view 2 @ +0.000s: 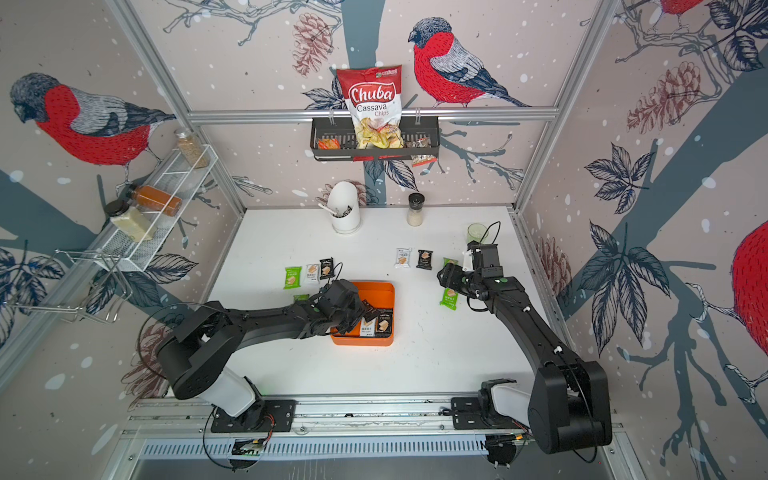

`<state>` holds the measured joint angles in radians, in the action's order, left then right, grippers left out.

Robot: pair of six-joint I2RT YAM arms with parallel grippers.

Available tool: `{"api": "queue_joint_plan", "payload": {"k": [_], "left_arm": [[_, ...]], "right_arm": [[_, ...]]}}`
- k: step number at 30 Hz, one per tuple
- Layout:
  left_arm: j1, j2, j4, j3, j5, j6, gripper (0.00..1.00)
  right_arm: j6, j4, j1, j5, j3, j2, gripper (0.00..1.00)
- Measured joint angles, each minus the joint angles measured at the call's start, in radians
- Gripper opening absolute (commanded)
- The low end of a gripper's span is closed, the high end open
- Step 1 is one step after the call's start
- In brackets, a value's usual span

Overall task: Take the cookies out of the storage box
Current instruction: Pick up the cookie from the storage box.

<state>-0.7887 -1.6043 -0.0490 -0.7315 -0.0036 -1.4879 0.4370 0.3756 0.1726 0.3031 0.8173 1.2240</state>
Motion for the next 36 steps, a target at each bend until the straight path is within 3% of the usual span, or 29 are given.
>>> {"api": "queue_joint_plan", "payload": {"k": [19, 36], "left_arm": [[0.0, 0.024, 0.002, -0.033, -0.057, 0.004, 0.32], [0.0, -0.076, 0.027, -0.141, -0.084, 0.07, 0.4]], "right_arm": [[-0.012, 0.001, -0.01, 0.0, 0.006, 0.001, 0.72], [-0.012, 0.002, -0.014, 0.0, 0.003, -0.004, 0.72]]}}
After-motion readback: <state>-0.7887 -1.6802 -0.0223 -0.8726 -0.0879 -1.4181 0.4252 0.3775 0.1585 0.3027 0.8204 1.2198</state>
